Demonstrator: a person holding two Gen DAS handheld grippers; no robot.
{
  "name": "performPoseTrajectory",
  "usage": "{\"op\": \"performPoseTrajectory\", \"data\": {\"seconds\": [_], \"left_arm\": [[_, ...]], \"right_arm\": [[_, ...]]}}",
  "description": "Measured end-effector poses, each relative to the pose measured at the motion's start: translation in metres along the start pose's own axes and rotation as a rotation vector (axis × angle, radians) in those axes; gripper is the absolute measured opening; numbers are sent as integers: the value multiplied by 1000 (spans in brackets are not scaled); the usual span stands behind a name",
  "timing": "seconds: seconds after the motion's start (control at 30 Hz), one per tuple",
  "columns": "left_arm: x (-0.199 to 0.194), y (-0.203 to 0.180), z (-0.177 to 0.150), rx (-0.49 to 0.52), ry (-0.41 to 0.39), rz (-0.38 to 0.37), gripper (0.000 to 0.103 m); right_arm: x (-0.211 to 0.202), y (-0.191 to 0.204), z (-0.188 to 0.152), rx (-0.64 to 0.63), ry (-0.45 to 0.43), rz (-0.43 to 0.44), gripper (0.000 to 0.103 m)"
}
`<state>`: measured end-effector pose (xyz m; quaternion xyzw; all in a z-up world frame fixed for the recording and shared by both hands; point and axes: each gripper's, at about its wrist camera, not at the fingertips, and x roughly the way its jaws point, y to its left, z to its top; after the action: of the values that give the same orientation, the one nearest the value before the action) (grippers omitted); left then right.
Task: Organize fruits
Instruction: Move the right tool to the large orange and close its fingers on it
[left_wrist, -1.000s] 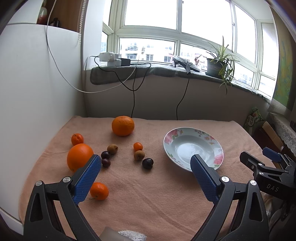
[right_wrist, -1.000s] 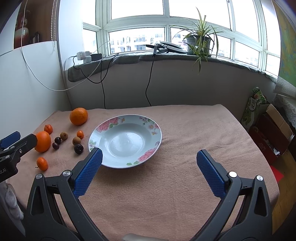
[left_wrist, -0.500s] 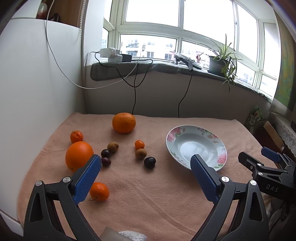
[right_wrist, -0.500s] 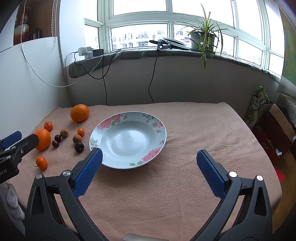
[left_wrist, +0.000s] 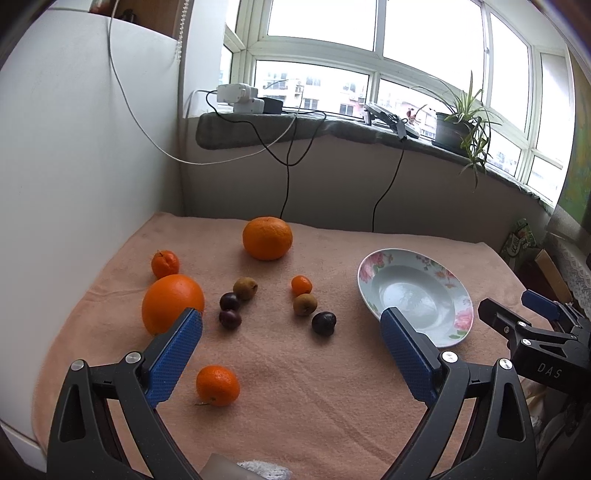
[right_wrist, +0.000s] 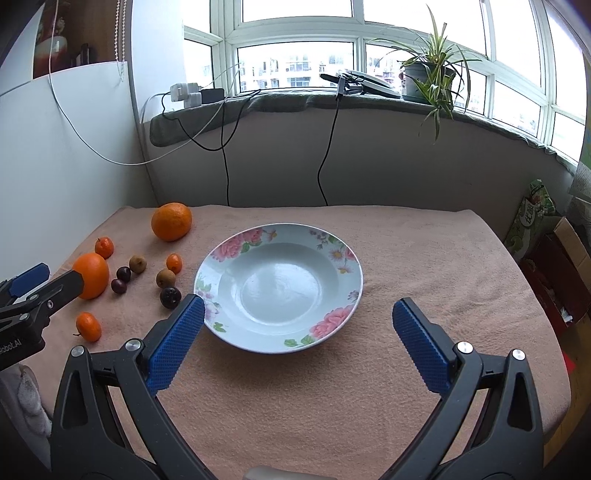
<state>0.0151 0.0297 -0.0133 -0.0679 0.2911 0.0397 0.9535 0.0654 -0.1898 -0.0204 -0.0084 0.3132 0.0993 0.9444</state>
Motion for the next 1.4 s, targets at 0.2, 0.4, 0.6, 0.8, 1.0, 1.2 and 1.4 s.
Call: {"op": "performPoseTrajectory", "data": {"seconds": [0.2,0.4,0.6,0.8,1.0,1.2,1.4], "left_arm": [[4,20,-2,-31,10,24,97],[9,47,-6,-75,28,69,97],[13,74,-13,-114,52,113,97],[15,93,-16,-134,62,161,97],[21,103,-19,-139,78,181,97],[27,115,-21,-169,90,171,97],[33,119,-21,-170,98,169,97]], "right_arm": [[10,17,7,-32,6,40,103],[23,39,16,-84,17,98,103],[36,63,26,-116,36,182,103],[51,91,37,-149,67,280,103],[74,118,46,-193,134,385,103],[89,148,53,-281,153,417,103],[104,171,57,-327,211,484,103]]}}
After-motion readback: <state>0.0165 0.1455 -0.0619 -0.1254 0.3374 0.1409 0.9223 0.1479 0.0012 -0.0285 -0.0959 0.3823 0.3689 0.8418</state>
